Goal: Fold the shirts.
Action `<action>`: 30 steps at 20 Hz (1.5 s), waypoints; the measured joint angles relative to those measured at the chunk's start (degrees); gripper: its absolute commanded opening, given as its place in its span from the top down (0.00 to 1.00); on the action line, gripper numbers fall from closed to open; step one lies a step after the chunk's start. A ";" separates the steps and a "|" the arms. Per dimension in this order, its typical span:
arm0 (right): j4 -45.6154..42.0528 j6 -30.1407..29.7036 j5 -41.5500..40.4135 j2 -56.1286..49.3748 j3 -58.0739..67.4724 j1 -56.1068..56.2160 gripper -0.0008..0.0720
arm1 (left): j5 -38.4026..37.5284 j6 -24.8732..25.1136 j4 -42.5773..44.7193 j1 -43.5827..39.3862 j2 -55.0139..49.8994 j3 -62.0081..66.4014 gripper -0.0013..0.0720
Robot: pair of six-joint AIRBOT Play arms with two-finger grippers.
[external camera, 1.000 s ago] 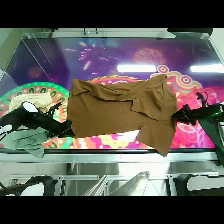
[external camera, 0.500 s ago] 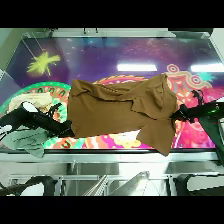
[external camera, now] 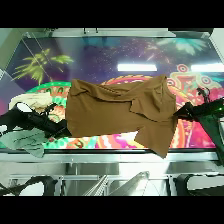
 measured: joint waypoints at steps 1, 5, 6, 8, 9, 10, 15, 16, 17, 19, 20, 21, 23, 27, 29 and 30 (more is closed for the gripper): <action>0.39 0.02 0.11 -0.48 -0.17 -0.07 0.56 | -0.24 0.17 -0.04 0.26 0.00 0.00 0.95; 2.29 -0.61 0.76 -1.66 -1.57 -0.09 0.82 | -0.63 0.59 -0.26 0.79 0.00 0.00 0.95; 2.75 -0.79 0.85 -1.81 -1.81 -0.13 0.84 | -0.72 0.59 -0.33 0.83 0.00 0.00 0.95; 3.54 -1.11 1.49 -2.03 -2.10 -0.13 0.96 | -0.81 0.63 -0.37 0.87 0.00 0.00 0.95; 4.07 -1.16 1.68 -2.08 -2.19 -0.13 0.96 | -0.81 0.66 -0.39 0.90 0.00 0.00 0.95; 4.63 -1.27 2.08 -2.08 -2.23 -0.13 0.96 | -0.83 0.83 -0.44 0.92 0.11 0.00 0.95; 10.80 -2.25 7.06 2.60 -1.18 -0.24 0.96 | -4.94 5.57 -10.21 3.56 5.73 3.63 0.95; 13.55 -2.91 8.20 5.11 -0.55 -0.24 0.96 | -6.80 6.73 -14.10 4.66 8.24 5.81 0.95; 17.40 -3.80 9.29 8.63 0.48 -0.26 0.96 | -8.87 7.98 -18.49 5.86 11.17 8.61 0.95; 26.18 -5.29 10.43 17.25 3.76 -0.68 0.96 | -12.44 10.80 -28.98 8.39 17.81 15.26 0.95; 30.64 -5.81 10.25 21.92 5.95 -1.22 0.96 | -13.46 12.20 -34.64 9.86 21.29 18.86 0.95; 35.26 -6.29 9.18 27.21 8.59 -2.05 0.96 | -13.90 13.68 -40.37 11.63 24.83 22.80 0.95; 41.79 -6.78 4.35 37.75 13.88 -4.59 0.96 | -12.33 16.04 -50.69 16.57 31.69 30.99 0.95; 43.95 -7.41 -11.76 56.50 21.84 -9.05 0.96 | -4.46 16.63 -62.60 33.20 42.95 45.88 0.95; 40.02 -7.54 -18.10 62.79 23.82 -9.94 0.96 | -3.02 14.75 -63.98 40.46 45.33 50.38 0.95; 37.00 -7.58 -20.41 64.89 24.39 -10.23 0.96 | -2.64 14.03 -64.00 42.60 45.48 51.49 0.95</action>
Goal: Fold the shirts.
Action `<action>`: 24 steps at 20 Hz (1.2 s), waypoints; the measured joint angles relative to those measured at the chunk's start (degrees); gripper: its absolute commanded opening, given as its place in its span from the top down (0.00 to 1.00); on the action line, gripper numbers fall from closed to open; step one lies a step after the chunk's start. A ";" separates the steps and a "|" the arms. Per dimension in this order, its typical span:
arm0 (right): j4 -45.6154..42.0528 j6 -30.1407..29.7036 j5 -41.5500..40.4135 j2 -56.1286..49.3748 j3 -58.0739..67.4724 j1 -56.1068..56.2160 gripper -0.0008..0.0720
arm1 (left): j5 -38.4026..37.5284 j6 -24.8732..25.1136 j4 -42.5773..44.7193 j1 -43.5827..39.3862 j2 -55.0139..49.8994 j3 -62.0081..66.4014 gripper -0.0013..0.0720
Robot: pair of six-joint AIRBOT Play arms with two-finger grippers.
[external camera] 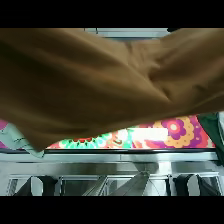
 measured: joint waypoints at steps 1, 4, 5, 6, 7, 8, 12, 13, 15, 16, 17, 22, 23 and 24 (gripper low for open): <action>-2.67 0.50 -1.46 1.22 0.35 -0.20 0.96 | -0.04 -0.74 0.00 1.57 -0.42 0.42 0.95; -6.75 3.41 -0.17 -0.26 -0.35 -0.48 0.96 | -2.86 -0.92 -0.20 1.31 -4.04 -1.99 0.95; -6.47 3.82 2.08 -2.25 -1.62 -0.35 0.96 | -4.13 -0.09 0.63 -0.74 -5.86 -3.78 0.95; -5.07 3.91 4.39 -4.94 -3.56 0.37 0.96 | -4.72 0.63 2.58 -4.00 -7.96 -5.86 0.95; -3.74 3.30 6.03 -7.76 -5.73 1.68 0.96 | -4.72 1.33 5.44 -7.76 -10.14 -7.87 0.95; -2.64 2.32 7.23 -11.10 -8.24 3.54 0.96 | -4.44 1.81 9.55 -12.41 -12.79 -10.14 0.94; -2.58 -1.29 8.15 -27.23 -17.05 11.76 0.96 | 1.42 3.45 25.46 -29.77 -26.27 -18.25 0.94; -2.56 -2.43 7.37 -32.39 -18.51 13.64 0.96 | 3.15 3.96 28.72 -33.09 -30.97 -19.61 0.95; -2.05 -4.87 4.74 -42.64 -20.17 16.28 0.96 | 5.33 4.90 33.09 -37.16 -40.65 -20.57 0.95; -1.03 -6.40 3.34 -47.82 -20.39 17.14 0.96 | 5.84 5.33 34.58 -38.36 -45.88 -20.11 0.95; -0.04 -7.69 2.29 -52.48 -20.17 17.66 0.96 | 6.08 5.70 35.78 -39.01 -50.75 -19.08 0.95; 3.41 -11.13 0.26 -69.70 -13.62 18.32 0.96 | 4.09 6.08 38.18 -38.97 -69.44 -8.83 0.96; 3.76 -11.17 0.44 -71.36 -12.13 18.18 0.96 | 3.08 5.38 38.62 -38.84 -71.84 -6.60 0.96; 4.02 -11.34 1.01 -72.67 -10.64 17.81 0.96 | 2.05 4.70 39.39 -38.75 -73.79 -4.61 0.96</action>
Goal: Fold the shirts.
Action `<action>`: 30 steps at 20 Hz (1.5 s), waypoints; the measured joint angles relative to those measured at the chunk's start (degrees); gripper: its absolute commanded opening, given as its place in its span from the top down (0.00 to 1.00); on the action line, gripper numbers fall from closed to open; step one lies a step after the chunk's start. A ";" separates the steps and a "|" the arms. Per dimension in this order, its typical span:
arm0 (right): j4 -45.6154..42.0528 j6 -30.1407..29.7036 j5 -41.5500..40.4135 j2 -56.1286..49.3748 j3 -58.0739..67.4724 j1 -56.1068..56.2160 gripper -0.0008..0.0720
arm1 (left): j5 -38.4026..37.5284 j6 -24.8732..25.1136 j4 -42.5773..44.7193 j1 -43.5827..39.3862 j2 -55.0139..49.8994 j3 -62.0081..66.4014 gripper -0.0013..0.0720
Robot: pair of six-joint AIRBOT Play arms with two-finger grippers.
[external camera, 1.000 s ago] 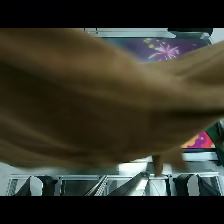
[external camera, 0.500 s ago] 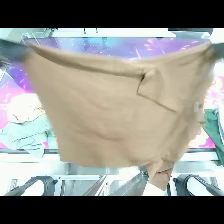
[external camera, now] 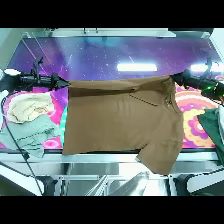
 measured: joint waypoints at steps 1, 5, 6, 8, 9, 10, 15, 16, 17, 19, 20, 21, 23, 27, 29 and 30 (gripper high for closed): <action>-0.09 0.02 0.61 -0.92 1.18 -0.50 0.96 | -0.94 -0.61 0.87 0.04 -1.38 1.51 0.96; -3.41 3.08 5.70 -2.60 4.48 -4.39 0.96 | -4.90 -3.26 5.46 0.20 -4.07 5.64 0.96; -4.83 4.13 7.56 -2.78 4.87 -5.51 0.96 | -6.21 -4.07 6.36 0.20 -4.33 6.21 0.96; -8.59 6.08 10.86 -2.97 5.33 -7.32 0.96 | -7.96 -4.68 8.04 -0.22 -4.70 6.86 0.96; -10.49 6.80 12.24 -3.06 5.44 -7.87 0.96 | -8.26 -5.11 8.81 -0.61 -4.79 7.06 0.96; -12.46 7.41 13.27 -3.10 5.49 -8.28 0.96 | -8.39 -5.14 9.42 -1.14 -4.87 7.21 0.96; -17.38 8.81 15.69 -3.26 5.38 -8.57 0.96 | -6.60 -5.53 10.99 -4.57 -5.31 7.48 0.96; -17.84 8.85 15.78 -3.28 5.33 -8.52 0.96 | -6.16 -5.53 11.04 -5.22 -5.66 7.50 0.96; -18.21 8.85 15.69 -3.30 5.27 -8.46 0.96 | -6.05 -5.53 11.06 -5.70 -6.10 7.50 0.96; -19.34 8.85 15.26 -3.37 5.16 -8.37 0.96 | -5.51 -5.53 11.47 -6.49 -7.13 7.50 0.96; -20.61 8.98 15.04 -3.50 5.11 -8.24 0.96 | -5.27 -5.55 11.91 -6.73 -7.52 7.50 0.96; -22.43 9.57 14.91 -3.65 5.07 -8.04 0.96 | -4.98 -5.57 12.61 -6.93 -7.76 7.52 0.96; -26.16 10.62 14.53 -3.93 5.03 -7.69 0.96 | -4.68 -5.90 14.29 -7.10 -8.09 7.54 0.96; -30.45 12.22 13.22 -4.24 5.03 -7.37 0.96 | -5.05 -6.67 17.14 -7.21 -8.33 7.54 0.96; -31.36 12.70 12.41 -4.28 5.03 -7.34 0.96 | -4.98 -7.04 17.79 -7.23 -8.37 7.54 0.96; -31.71 12.79 12.20 -4.28 5.03 -7.32 0.96 | -4.92 -7.04 17.94 -7.23 -8.37 7.54 0.96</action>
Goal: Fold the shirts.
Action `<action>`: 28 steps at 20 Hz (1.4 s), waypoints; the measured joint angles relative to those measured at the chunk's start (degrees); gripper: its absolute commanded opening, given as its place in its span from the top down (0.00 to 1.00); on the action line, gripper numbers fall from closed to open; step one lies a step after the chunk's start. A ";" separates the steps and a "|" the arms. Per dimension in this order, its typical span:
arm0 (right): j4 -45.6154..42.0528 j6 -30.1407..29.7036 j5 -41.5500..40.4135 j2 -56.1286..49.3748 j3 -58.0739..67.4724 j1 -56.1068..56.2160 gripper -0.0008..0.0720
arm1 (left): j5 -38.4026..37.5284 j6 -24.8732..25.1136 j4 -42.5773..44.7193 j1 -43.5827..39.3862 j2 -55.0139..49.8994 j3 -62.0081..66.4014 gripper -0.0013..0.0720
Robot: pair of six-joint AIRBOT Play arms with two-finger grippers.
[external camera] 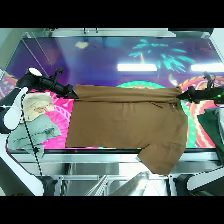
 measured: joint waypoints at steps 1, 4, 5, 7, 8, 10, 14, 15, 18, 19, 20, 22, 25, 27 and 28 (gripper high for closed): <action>-0.09 0.11 -0.22 0.00 0.00 0.02 0.94 | 0.00 -0.02 0.22 0.00 0.00 0.00 0.95; -0.72 0.17 -1.20 0.02 0.00 0.00 0.19 | -1.49 -0.46 0.07 0.13 0.07 0.42 0.24; -0.59 0.17 -0.68 0.33 0.02 -0.02 0.20 | -2.67 -0.81 0.11 0.22 0.20 1.16 0.15; -1.11 0.20 -0.57 1.57 0.11 -0.11 0.20 | -6.03 -2.93 1.60 0.81 0.15 3.82 0.15; -1.03 0.63 -0.37 2.84 0.24 -0.39 0.20 | -8.57 -4.35 1.42 1.31 0.28 5.70 0.15; -1.01 1.68 0.02 6.12 0.37 -1.16 0.55 | -13.00 -6.97 0.92 2.16 1.29 9.16 0.15; -1.11 4.37 3.15 14.08 0.02 -2.75 0.96 | -17.77 -10.47 0.96 4.09 5.66 10.27 0.15; -1.09 5.01 4.55 16.06 -0.70 -2.89 0.96 | -18.08 -10.82 0.98 4.28 7.34 8.33 0.15; -1.14 6.25 7.26 23.78 -7.23 -3.21 0.96 | -17.31 -11.45 3.26 4.68 14.27 -4.37 0.15; -1.16 6.45 7.45 27.04 -10.97 -3.26 0.96 | -16.46 -11.45 4.13 4.68 16.70 -9.79 0.15; -1.14 6.62 7.58 30.36 -14.95 -3.26 0.96 | -15.13 -11.43 4.94 4.76 19.39 -16.11 0.15; -0.66 6.62 6.38 37.40 -23.67 -3.21 0.96 | -11.80 -11.19 6.86 5.42 23.74 -27.63 0.15; 0.11 6.34 3.23 46.88 -34.64 -3.21 0.96 | -7.63 -9.97 8.07 6.27 28.04 -40.41 0.15; 0.59 5.95 2.12 51.30 -38.73 -3.21 0.96 | -5.90 -9.40 9.38 7.04 29.81 -45.33 0.15; 0.85 5.81 1.68 52.89 -39.98 -3.21 0.96 | -5.20 -9.22 9.81 7.52 30.58 -46.90 0.15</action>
